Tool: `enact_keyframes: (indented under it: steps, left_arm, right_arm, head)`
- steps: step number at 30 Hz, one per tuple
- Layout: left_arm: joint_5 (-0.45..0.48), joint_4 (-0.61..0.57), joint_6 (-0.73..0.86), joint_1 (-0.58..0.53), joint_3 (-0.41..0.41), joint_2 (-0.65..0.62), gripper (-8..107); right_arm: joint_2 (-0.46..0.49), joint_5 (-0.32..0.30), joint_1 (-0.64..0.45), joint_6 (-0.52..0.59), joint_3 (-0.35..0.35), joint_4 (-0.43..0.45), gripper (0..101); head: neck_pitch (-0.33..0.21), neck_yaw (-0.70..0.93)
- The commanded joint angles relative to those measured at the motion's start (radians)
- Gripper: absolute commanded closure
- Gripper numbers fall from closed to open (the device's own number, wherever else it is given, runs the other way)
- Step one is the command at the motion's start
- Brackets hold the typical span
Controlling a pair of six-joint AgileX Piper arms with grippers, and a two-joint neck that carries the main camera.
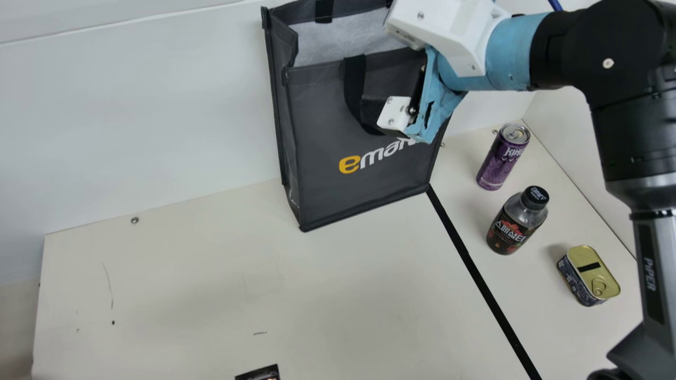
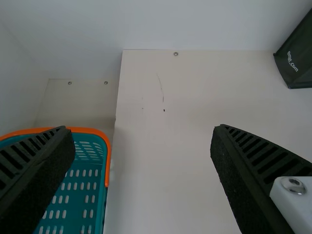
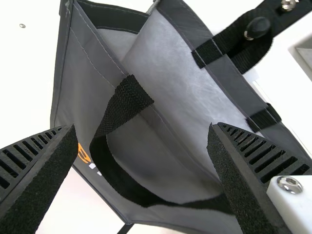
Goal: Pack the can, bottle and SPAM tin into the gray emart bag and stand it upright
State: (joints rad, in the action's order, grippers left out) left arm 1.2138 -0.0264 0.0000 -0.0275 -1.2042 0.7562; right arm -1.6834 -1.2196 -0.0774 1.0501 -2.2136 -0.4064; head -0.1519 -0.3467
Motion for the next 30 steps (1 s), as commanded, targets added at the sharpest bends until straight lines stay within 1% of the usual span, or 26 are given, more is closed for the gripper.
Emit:
enact_keyframes:
  steps: [1, 15, 25, 30]
  left_arm:
    - [0.0, 0.0, 0.0, 0.0, 0.0, 0.0, 9]
    - [0.0, 0.0, 0.0, 0.0, 0.0, 0.0, 9]
    - [0.0, 0.0, 0.0, 0.0, 0.0, 0.0, 9]
    - [0.0, 0.0, 0.0, 0.0, 0.0, 0.0, 9]
  right_arm:
    - [-0.013, 0.0, -0.002, 0.015, -0.007, -0.009, 6]
    - [-0.108, 0.0, -0.017, 0.102, -0.052, -0.038, 6]
    - [-0.144, 0.0, 0.0, 0.158, -0.051, -0.039, 6]
    - [-0.154, 0.0, 0.008, 0.177, -0.045, -0.04, 40]
  head:
    - [-0.023, -0.002]
    - [-0.023, -0.002]
    - [-0.023, -0.002]
    - [-0.023, -0.002]
